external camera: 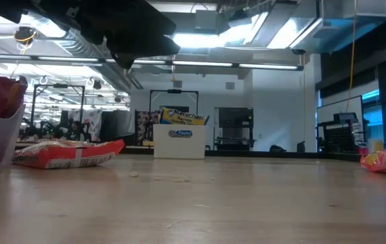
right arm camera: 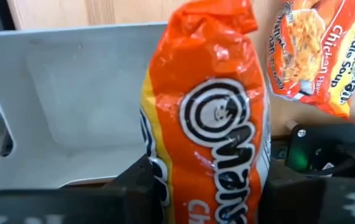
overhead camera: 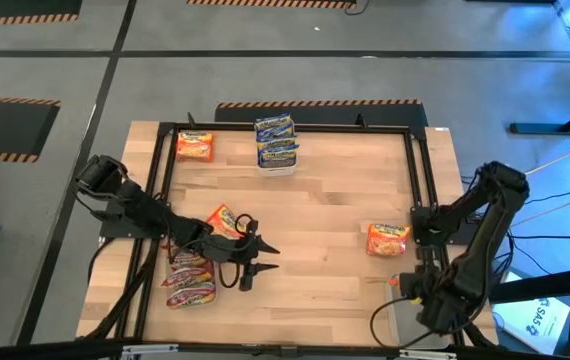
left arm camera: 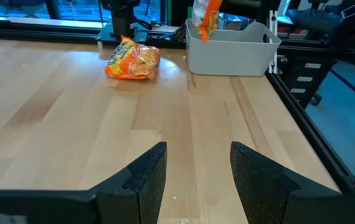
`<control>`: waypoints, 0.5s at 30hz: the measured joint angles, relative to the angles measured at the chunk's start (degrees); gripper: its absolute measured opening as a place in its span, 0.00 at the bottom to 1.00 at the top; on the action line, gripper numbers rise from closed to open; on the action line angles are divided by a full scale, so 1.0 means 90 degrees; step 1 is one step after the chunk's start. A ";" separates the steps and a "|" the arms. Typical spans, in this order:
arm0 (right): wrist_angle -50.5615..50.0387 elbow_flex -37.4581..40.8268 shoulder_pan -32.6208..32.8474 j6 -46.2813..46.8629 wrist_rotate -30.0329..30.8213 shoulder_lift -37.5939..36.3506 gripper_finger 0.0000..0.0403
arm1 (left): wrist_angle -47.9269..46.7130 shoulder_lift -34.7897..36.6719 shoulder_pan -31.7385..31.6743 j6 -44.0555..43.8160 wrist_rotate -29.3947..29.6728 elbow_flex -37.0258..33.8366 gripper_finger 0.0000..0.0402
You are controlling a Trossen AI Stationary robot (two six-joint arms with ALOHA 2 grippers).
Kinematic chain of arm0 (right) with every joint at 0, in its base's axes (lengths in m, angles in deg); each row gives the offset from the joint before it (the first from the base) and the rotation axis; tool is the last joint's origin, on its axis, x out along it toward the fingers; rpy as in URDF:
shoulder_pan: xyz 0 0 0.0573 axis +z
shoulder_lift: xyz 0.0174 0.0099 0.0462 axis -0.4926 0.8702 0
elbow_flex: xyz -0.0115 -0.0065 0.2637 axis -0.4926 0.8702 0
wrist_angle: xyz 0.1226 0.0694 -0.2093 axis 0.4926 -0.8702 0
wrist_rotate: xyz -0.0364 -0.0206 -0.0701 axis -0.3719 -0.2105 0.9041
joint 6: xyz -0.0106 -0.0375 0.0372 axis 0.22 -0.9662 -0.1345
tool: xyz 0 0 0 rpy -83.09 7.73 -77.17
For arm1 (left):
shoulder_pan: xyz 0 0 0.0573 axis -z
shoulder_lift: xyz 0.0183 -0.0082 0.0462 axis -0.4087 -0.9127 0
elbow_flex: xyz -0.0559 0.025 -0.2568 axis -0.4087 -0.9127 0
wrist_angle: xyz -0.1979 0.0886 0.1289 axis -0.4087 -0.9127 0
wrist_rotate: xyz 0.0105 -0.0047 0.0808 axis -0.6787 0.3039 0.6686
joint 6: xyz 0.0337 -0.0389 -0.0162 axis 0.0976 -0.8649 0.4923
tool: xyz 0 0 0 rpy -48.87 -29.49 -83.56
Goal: Sort Maruchan noodles
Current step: Put the orange noodle pack into the gray bin
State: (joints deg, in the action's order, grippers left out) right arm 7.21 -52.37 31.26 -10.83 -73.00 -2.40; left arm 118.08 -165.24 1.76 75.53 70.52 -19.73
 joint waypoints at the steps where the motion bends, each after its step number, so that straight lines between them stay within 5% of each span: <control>1: -0.0002 0.0000 0.0000 -0.0073 0.0029 0.0031 0.28 | 0.0002 0.0000 0.0000 0.0000 0.0000 0.0000 0.42; 15: 0.0116 0.0161 -0.0003 -0.0078 -0.0119 0.0156 0.28 | 0.0002 -0.0002 0.0000 0.0000 0.0002 0.0000 0.42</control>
State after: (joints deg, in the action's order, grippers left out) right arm 8.26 -50.92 31.23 -11.53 -74.07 -0.99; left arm 118.10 -165.26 1.76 75.53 70.55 -19.73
